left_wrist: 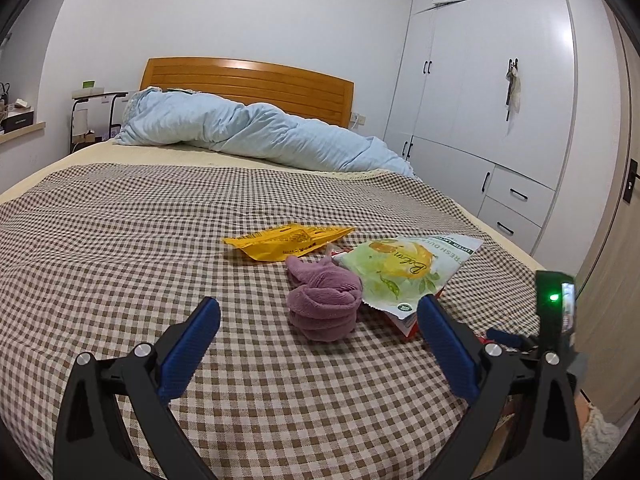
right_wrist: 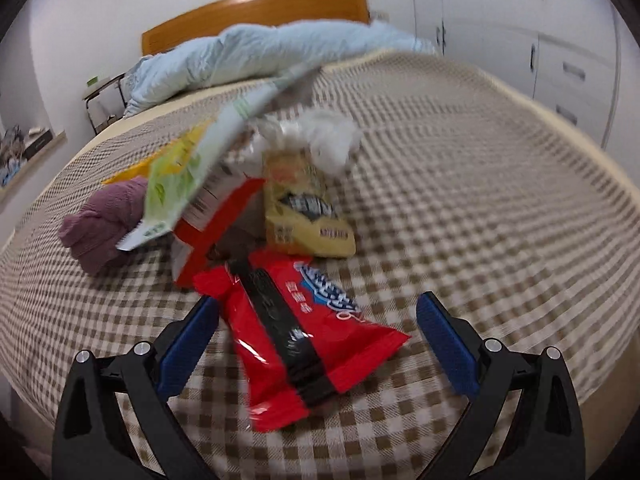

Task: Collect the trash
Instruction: 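Reach the right tool to the red snack packet and grasp it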

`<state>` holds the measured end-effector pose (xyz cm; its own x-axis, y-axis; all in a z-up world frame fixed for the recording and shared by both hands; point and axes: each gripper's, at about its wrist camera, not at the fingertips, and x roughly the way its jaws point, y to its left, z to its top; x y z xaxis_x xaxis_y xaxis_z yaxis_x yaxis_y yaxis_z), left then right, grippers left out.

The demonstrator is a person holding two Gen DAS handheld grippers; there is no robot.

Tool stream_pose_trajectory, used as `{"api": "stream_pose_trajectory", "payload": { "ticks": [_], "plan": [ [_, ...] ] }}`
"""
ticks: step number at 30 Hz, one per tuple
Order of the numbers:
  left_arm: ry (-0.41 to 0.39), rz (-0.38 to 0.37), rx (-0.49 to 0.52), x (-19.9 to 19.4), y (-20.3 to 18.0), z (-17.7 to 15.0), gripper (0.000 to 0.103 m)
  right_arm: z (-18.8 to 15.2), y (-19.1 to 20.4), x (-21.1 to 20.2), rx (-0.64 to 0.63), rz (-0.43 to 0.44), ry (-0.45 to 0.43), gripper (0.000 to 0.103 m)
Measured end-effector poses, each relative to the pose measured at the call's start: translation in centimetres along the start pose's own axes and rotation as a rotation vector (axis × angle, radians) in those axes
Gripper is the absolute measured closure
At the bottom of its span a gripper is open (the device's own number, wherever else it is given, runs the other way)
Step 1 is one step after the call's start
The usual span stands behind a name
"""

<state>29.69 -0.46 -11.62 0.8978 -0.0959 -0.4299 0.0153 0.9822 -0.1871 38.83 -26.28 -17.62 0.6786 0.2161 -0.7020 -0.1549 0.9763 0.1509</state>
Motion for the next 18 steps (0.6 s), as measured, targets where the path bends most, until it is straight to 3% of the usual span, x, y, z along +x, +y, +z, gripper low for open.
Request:
{"api": "stream_pose_trajectory", "payload": {
  "ticks": [7,8,9,10,16,18],
  "plan": [
    [0.013,0.002,0.008,0.3,-0.2,0.0,0.007,-0.3,0.3,-0.2,0.016,-0.003,-0.008,0.009],
    [0.011,0.002,0.008,0.3,-0.2,0.0,0.007,-0.4,0.3,-0.4,0.016,-0.006,-0.007,0.013],
    [0.009,0.002,0.009,0.2,-0.2,0.1,0.007,-0.3,0.3,-0.4,0.014,-0.011,-0.009,0.027],
    [0.005,0.003,0.012,0.1,-0.2,0.1,0.007,-0.4,0.3,-0.7,0.016,-0.011,-0.013,0.032],
    [-0.002,0.01,0.014,-0.3,0.1,0.2,0.007,-0.4,-0.3,-1.5,0.037,0.012,0.003,0.041],
    [-0.001,0.012,0.01,-0.3,0.2,0.2,0.007,-0.4,-0.3,-2.1,0.029,0.025,-0.012,0.052]
  ]
}}
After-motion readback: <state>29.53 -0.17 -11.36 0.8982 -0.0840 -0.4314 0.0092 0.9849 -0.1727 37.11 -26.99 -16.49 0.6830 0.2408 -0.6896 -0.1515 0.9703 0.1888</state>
